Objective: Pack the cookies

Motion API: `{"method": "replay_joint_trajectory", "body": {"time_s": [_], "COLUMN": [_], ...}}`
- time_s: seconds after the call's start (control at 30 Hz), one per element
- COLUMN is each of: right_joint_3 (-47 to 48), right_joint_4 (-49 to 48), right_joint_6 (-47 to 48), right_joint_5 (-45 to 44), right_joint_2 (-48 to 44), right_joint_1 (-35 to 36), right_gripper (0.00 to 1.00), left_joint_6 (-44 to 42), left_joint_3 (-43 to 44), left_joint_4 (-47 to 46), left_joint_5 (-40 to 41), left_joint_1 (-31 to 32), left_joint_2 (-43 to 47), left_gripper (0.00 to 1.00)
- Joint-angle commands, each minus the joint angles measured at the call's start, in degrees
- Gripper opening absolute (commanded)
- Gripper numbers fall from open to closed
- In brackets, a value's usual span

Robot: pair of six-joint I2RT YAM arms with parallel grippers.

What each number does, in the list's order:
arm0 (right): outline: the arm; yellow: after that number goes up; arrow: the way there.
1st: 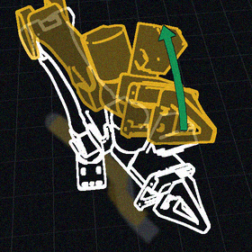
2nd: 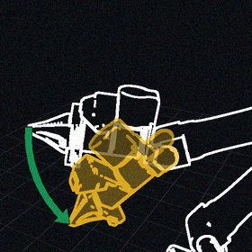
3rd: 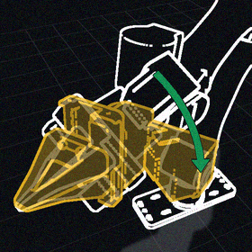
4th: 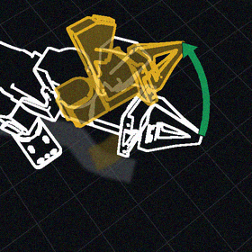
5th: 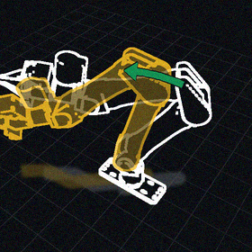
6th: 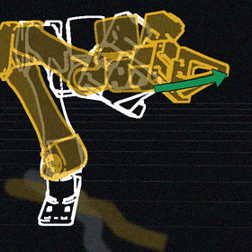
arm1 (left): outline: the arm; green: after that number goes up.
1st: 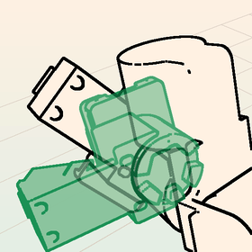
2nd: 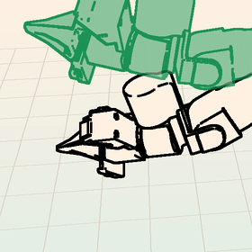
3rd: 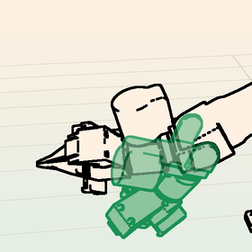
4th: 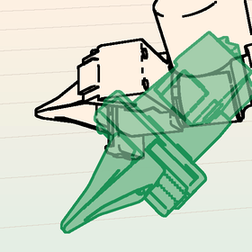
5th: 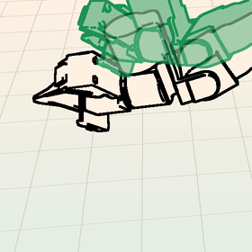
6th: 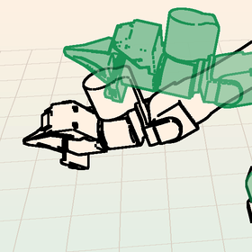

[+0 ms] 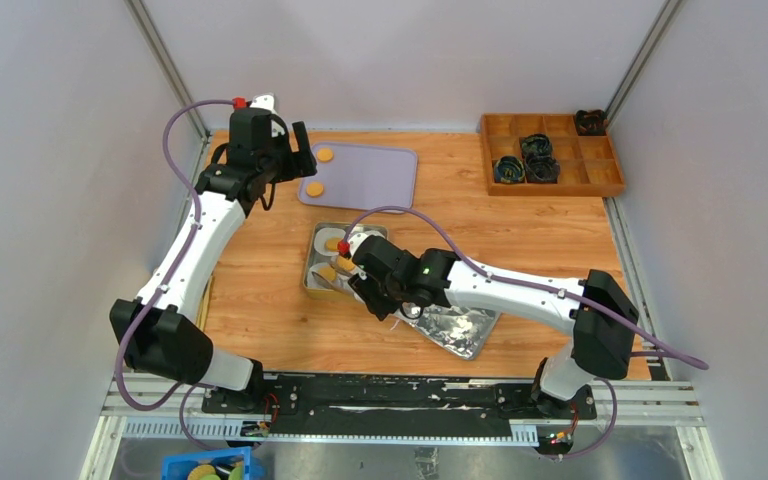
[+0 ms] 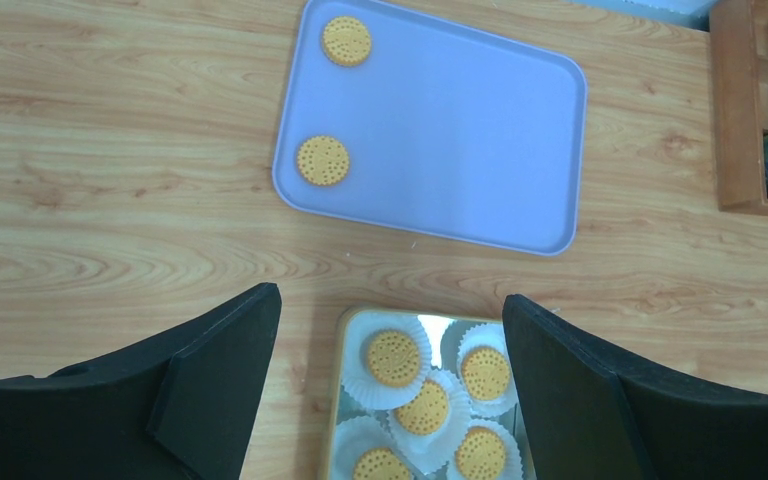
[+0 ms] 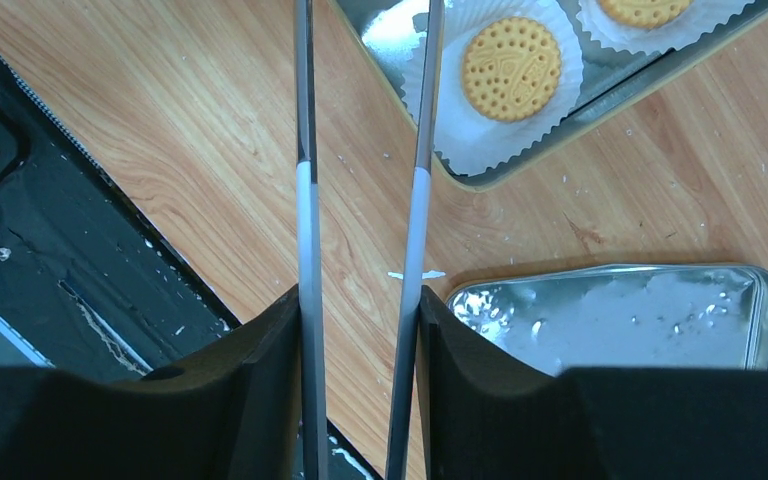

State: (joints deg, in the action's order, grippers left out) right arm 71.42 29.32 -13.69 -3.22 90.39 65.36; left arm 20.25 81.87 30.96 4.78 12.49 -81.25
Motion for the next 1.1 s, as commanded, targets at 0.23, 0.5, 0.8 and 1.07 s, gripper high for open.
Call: {"method": "replay_joint_trajectory", "body": {"time_s": [0.23,0.5,0.8,1.07], "right_joint_3": [2.54,3.39,5.35,5.77], "right_joint_4": [-0.06,-0.1,0.03,-0.05], "right_joint_6": [-0.14,0.21,2.32,1.07], "right_joint_5": [-0.34,-3.95,-17.66,-24.91], "right_joint_2": [-0.39,-0.83,-4.6,-2.06], "right_joint_1": [0.64,0.64,-2.28,-17.18], "right_gripper": [0.51,0.4,0.33,0.33], "left_joint_6": [-0.92,-1.18,-0.53,0.36], "left_joint_3": [0.18,0.25,-0.18,-0.74], "left_joint_4": [-0.26,-0.8,-1.63,-2.5], "left_joint_5": [-0.53,-1.19,-1.1,-0.92], "left_joint_1": [-0.36,-0.36,-0.36,-0.36], "left_joint_2": [1.32,1.65,1.5,-0.99], "left_gripper": [0.89,0.91,0.91,0.9]}}
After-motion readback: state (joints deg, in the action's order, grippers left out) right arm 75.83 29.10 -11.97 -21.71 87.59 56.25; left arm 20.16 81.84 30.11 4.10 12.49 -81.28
